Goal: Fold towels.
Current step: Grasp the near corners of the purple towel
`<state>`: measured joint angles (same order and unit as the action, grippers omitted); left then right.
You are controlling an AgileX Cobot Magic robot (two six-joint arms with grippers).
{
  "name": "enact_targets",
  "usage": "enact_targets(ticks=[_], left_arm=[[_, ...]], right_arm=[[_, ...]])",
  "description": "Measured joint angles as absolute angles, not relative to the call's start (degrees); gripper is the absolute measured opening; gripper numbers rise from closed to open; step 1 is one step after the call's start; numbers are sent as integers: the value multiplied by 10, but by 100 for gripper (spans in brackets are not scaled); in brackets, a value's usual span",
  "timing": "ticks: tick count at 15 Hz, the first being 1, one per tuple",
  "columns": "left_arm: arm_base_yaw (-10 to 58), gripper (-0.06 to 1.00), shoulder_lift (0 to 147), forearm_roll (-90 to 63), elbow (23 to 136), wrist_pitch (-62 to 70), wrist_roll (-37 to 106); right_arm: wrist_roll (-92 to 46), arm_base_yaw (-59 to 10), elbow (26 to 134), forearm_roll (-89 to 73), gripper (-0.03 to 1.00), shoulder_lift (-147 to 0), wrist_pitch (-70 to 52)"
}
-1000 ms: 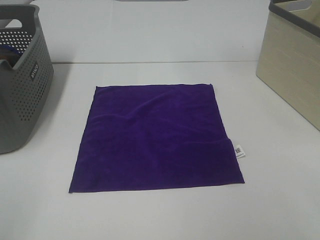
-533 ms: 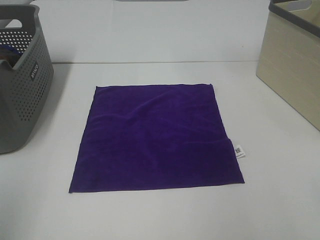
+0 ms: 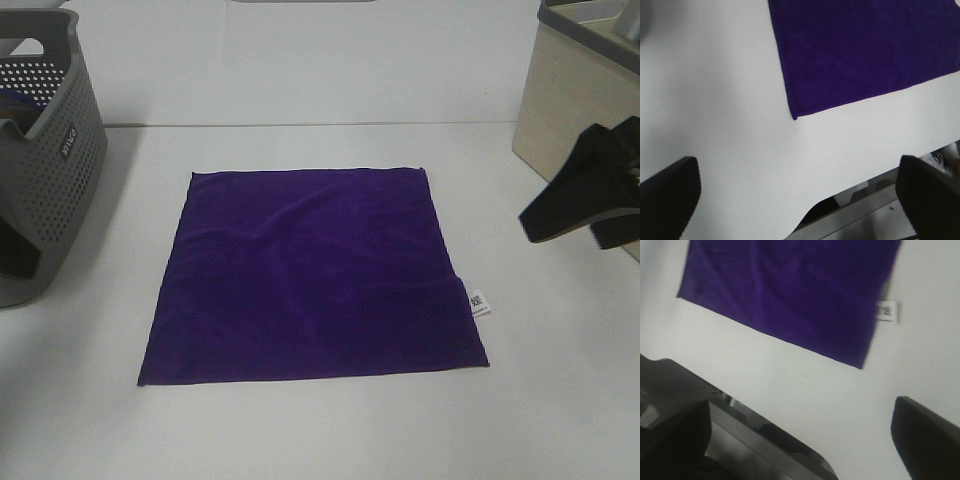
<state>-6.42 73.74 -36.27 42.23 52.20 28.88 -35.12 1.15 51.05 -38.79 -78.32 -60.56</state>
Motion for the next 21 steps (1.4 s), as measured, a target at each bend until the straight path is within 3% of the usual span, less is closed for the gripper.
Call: enact_targets(ticks=[3, 5, 12, 21], left_arm=[[-64, 99, 930, -520, 405, 474, 475], [-60, 99, 980, -551, 405, 448, 509], [56, 99, 1038, -564, 412, 343, 506], [79, 99, 1079, -572, 454, 351, 470]], right_arm=[[-470, 11, 489, -495, 94, -922, -580], [-486, 11, 488, -502, 94, -977, -541], [-508, 11, 488, -488, 94, -1065, -473], [-505, 11, 493, -489, 94, -1102, -417]])
